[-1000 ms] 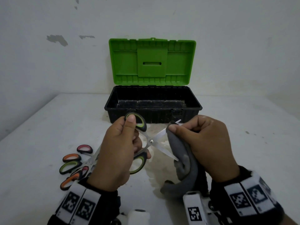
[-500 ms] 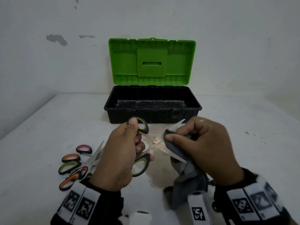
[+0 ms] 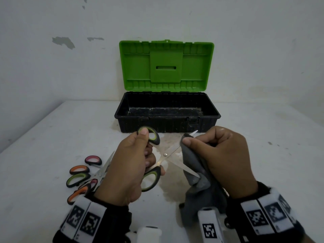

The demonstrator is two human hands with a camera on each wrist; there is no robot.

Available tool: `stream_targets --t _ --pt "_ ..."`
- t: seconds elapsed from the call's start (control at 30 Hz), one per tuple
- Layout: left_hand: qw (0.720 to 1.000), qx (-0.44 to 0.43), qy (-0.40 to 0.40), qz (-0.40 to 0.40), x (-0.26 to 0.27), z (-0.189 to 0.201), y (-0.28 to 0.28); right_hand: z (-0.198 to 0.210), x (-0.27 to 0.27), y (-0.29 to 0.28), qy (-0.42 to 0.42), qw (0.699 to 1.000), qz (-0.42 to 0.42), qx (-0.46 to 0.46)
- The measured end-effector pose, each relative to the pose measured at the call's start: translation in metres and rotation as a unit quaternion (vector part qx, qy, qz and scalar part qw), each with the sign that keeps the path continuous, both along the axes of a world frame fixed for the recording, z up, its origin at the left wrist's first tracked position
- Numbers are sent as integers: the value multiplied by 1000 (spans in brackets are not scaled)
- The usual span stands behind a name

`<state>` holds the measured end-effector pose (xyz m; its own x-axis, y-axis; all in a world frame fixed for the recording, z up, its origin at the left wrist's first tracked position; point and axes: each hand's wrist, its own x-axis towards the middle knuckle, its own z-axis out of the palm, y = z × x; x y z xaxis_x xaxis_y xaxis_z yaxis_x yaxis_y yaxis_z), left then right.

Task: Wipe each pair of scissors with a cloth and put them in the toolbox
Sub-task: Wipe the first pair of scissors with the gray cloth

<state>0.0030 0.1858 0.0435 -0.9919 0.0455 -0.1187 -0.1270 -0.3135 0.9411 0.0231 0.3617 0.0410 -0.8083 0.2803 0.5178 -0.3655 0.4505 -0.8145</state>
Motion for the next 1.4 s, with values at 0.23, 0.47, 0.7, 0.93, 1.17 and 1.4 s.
stream_targets --t 0.23,0.47,0.7,0.93,1.17,1.4 --pt "1000 9 3 -18 -1 1 0 2 2 -6 -31 997 62 -28" --pt "1000 6 15 -4 -8 5 -1 5 -18 13 -35 996 17 -82" --pt "999 5 18 33 -15 7 5 9 -42 36 -11 991 -28 -131" --pt "998 30 -34 51 -34 14 12 13 -63 60 8 984 -54 -171" --pt "993 90 -71 4 -64 7 22 12 -90 74 0 982 -66 -179" --pt "991 -81 94 -43 -85 -8 24 18 -110 77 -17 978 -53 -202"
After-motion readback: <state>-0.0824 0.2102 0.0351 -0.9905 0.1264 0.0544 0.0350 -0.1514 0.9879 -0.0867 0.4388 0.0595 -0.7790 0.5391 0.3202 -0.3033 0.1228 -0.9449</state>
